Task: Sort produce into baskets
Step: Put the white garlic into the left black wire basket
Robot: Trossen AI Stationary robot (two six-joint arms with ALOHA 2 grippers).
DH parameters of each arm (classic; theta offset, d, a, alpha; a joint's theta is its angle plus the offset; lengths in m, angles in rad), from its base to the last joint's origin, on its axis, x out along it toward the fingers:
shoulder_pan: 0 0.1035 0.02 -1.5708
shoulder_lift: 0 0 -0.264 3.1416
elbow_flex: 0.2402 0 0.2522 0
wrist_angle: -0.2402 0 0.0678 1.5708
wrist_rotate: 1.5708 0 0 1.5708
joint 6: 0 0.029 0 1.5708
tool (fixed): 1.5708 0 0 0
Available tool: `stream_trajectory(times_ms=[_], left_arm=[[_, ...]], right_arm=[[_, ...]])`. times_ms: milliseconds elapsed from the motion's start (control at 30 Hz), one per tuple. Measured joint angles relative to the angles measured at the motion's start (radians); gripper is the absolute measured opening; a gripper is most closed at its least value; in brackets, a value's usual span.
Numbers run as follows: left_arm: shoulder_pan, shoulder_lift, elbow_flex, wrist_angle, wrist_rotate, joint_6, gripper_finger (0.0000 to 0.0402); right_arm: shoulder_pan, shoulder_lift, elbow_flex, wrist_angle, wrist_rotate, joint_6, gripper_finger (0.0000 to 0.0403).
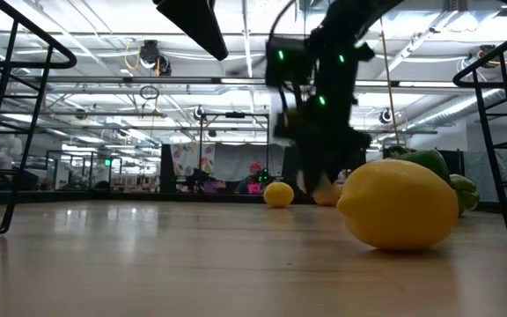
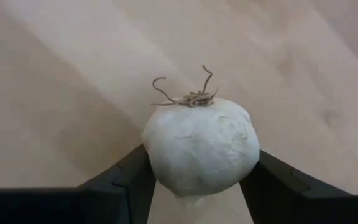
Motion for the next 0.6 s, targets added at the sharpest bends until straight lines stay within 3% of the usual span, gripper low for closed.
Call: stream_trajectory(times_ms=[100, 267, 600], left_arm=[[-0.008, 0.001, 0.019, -0.081, 0.000, -0.025, 0.0166], [-0.077, -0.048, 0.106, -0.330, -0.018, -0.280, 0.0166], [-0.300, -0.181, 0.106, -0.455, -0.247, -0.555, 0.0166]], right_arm=[[0.021, -0.024, 0.055, 0.015, -0.023, -0.064, 0.0198], [0.095, -0.067, 0.094, 0.126, -0.043, -0.190, 0.0198], [0.287, -0.045, 0.096, 0.728, -0.071, -0.307, 0.0198]])
